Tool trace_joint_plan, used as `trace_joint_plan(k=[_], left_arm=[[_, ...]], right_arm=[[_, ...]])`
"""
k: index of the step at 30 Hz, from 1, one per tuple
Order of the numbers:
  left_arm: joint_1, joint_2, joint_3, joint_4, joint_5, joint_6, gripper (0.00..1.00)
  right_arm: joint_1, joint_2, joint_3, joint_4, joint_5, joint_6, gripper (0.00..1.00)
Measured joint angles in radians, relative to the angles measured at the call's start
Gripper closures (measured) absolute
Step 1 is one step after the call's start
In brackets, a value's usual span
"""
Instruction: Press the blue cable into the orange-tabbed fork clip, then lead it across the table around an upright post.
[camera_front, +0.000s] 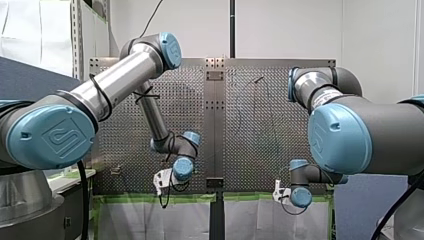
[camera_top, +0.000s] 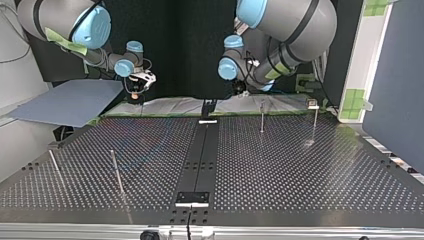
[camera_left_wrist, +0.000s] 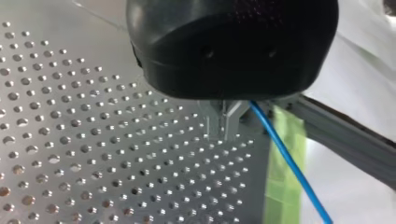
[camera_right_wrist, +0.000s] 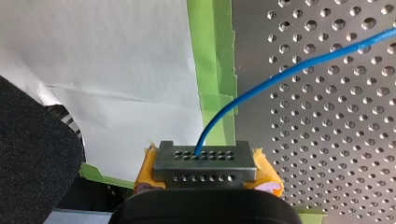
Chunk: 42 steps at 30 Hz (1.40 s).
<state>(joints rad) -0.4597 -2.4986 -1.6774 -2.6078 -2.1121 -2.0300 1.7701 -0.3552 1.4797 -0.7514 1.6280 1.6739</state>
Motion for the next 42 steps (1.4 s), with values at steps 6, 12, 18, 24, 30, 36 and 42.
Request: trace_joint_plan(k=[6, 12, 18, 24, 30, 36, 42], left_arm=[[-0.01, 0.0, -0.062, 0.039, -0.015, 0.001, 1.0], [-0.007, 0.001, -0.082, 0.043, -0.051, 0.001, 1.0], [0.016, 0.001, -0.083, 0.038, -0.086, 0.009, 1.0], [0.048, 0.001, -0.083, 0.023, -0.114, 0.028, 1.0], [0.094, 0.001, -0.097, 0.018, -0.115, 0.048, 1.0], [0.132, 0.001, -0.115, 0.032, -0.096, 0.075, 1.0], [0.154, 0.001, -0.117, 0.035, -0.096, 0.093, 1.0]], right_arm=[[0.0, 0.0, 0.0, 0.0, 0.0, 0.0, 1.0], [0.001, 0.0, 0.0, 0.0, 0.0, 0.0, 1.0], [-0.002, 0.0, 0.0, 0.0, 0.0, 0.001, 1.0], [-0.004, 0.0, 0.0, -0.001, 0.0, 0.002, 1.0], [-0.007, 0.0, -0.004, 0.0, -0.001, 0.004, 1.0], [-0.012, 0.0, -0.012, 0.002, -0.002, 0.006, 1.0], [-0.013, 0.0, -0.013, 0.003, -0.002, 0.005, 1.0]])
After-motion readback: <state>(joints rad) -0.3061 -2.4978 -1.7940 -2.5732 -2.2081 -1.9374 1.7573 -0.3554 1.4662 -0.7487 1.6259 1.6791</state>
